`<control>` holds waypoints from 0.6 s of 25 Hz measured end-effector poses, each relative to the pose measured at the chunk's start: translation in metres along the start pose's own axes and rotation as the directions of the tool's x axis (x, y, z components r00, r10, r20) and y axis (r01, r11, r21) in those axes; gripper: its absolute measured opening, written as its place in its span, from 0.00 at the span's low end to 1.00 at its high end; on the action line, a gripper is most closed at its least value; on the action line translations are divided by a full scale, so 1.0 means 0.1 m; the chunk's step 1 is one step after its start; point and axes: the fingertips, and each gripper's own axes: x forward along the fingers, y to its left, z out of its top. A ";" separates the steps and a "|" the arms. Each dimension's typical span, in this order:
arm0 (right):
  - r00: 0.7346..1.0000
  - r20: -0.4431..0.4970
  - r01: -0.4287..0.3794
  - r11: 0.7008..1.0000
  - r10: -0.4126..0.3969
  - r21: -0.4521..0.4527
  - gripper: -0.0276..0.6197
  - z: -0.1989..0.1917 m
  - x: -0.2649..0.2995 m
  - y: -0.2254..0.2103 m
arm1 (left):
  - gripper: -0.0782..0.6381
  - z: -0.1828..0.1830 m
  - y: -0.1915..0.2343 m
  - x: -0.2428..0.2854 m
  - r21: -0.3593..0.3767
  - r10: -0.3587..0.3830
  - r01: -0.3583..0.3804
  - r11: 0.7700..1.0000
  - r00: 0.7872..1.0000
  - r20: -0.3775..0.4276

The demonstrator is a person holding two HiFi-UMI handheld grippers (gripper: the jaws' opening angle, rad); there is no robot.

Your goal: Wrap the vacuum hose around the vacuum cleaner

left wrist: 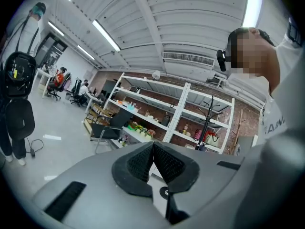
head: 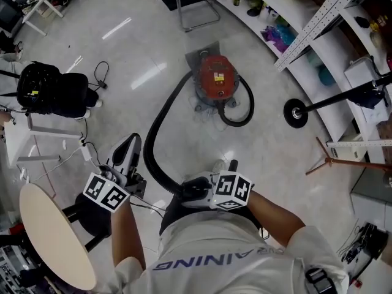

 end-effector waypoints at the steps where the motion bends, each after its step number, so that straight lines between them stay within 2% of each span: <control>1: 1.000 0.000 0.005 1.000 -0.005 0.005 0.41 -0.03 0.09 0.06 | 0.13 -0.02 0.02 -0.09 0.001 -0.006 0.006 1.000 1.000 -0.003; 5: 0.999 0.001 0.037 0.999 -0.037 0.034 0.41 -0.15 0.42 0.23 | 0.13 -0.18 0.08 -0.42 0.014 -0.042 0.042 0.999 0.998 -0.053; 10: 0.997 -0.023 0.079 0.995 -0.077 0.059 0.41 -0.39 0.64 0.37 | 0.13 -0.38 0.10 -0.63 -0.021 -0.082 0.081 0.997 0.993 -0.080; 15: 0.972 -0.098 0.223 0.972 -0.215 0.076 0.41 -0.84 0.41 0.08 | 0.13 -0.67 -0.02 -0.56 0.010 -0.091 0.094 0.996 0.987 -0.135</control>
